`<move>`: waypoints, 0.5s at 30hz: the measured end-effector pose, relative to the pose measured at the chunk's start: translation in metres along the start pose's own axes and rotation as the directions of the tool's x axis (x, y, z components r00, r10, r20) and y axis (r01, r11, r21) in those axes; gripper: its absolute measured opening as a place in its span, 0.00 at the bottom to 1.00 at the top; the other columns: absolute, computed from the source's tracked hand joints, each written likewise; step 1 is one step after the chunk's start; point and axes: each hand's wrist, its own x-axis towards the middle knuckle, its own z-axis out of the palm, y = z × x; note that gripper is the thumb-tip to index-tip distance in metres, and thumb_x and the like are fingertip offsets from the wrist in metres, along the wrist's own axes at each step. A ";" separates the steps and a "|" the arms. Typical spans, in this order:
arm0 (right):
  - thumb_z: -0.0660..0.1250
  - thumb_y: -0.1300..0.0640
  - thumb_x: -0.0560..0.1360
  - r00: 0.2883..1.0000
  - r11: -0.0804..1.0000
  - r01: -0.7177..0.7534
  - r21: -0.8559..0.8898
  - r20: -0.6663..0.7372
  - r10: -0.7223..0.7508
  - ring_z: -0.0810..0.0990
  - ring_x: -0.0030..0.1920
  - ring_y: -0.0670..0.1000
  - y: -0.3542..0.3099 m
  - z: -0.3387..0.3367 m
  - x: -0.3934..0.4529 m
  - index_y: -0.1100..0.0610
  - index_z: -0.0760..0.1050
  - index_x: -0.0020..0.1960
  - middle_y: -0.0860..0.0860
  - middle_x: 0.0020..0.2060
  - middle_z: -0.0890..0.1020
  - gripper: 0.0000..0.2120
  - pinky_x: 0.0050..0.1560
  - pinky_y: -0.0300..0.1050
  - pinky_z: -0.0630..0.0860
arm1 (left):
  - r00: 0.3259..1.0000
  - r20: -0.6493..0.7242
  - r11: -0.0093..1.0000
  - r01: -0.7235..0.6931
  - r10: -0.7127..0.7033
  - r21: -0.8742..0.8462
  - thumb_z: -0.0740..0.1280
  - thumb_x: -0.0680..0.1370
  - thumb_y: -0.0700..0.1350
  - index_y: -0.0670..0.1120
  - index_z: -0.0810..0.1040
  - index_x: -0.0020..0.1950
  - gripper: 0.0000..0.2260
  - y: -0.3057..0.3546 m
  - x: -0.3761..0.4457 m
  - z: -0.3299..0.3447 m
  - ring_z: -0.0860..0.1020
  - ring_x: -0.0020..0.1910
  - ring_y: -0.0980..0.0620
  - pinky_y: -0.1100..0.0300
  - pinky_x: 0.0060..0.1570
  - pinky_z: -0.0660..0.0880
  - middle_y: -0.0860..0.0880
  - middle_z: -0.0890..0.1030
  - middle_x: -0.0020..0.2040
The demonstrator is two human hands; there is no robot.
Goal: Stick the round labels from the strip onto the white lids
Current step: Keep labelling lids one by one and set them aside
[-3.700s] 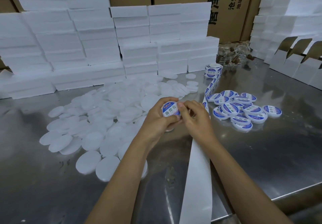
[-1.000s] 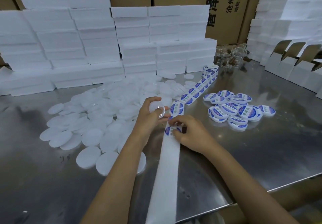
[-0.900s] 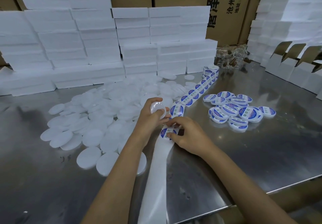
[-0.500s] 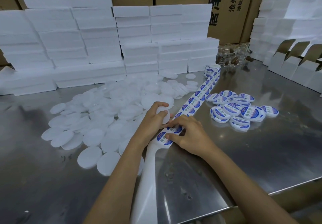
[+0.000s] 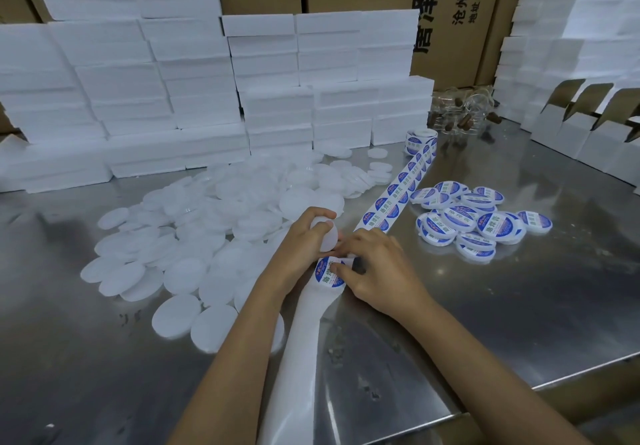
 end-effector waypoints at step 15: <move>0.68 0.65 0.77 0.887 0.352 -0.282 0.892 0.103 0.450 0.81 0.42 0.53 -0.012 -0.031 0.011 0.58 0.77 0.50 0.54 0.43 0.84 0.05 0.46 0.46 0.78 | 0.999 -0.009 0.998 0.037 -0.038 -0.040 0.58 0.84 0.44 0.43 0.78 0.58 0.10 0.007 -0.003 0.000 0.84 0.41 0.54 0.60 0.44 0.82 0.44 0.81 0.53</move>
